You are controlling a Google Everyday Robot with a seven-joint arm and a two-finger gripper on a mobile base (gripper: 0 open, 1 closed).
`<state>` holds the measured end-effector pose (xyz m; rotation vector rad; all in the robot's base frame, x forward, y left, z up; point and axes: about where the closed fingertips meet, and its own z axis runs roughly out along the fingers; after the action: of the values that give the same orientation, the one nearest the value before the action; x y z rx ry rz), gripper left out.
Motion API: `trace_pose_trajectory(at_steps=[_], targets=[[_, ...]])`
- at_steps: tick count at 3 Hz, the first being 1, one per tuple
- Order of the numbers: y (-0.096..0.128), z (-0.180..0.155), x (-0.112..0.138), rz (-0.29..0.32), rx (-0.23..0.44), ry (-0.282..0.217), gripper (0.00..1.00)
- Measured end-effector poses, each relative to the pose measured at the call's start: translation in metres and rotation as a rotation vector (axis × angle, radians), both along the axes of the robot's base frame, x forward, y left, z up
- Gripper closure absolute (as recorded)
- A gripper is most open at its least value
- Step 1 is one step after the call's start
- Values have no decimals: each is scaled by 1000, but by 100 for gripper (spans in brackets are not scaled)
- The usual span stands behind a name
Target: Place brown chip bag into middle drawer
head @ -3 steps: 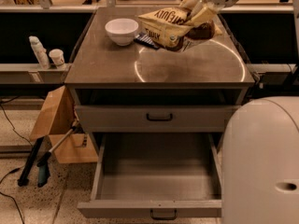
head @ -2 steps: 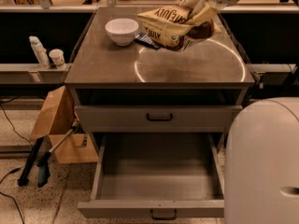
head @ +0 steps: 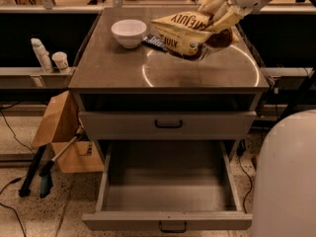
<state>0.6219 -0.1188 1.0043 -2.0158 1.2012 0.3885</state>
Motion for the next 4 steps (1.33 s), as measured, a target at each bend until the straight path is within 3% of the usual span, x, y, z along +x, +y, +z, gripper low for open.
trace_pose_trajectory(at_steps=[3,4], targets=[[-22,-17,-55,19,12,103,100],[-14,-28,-57,-8,38,114,100]])
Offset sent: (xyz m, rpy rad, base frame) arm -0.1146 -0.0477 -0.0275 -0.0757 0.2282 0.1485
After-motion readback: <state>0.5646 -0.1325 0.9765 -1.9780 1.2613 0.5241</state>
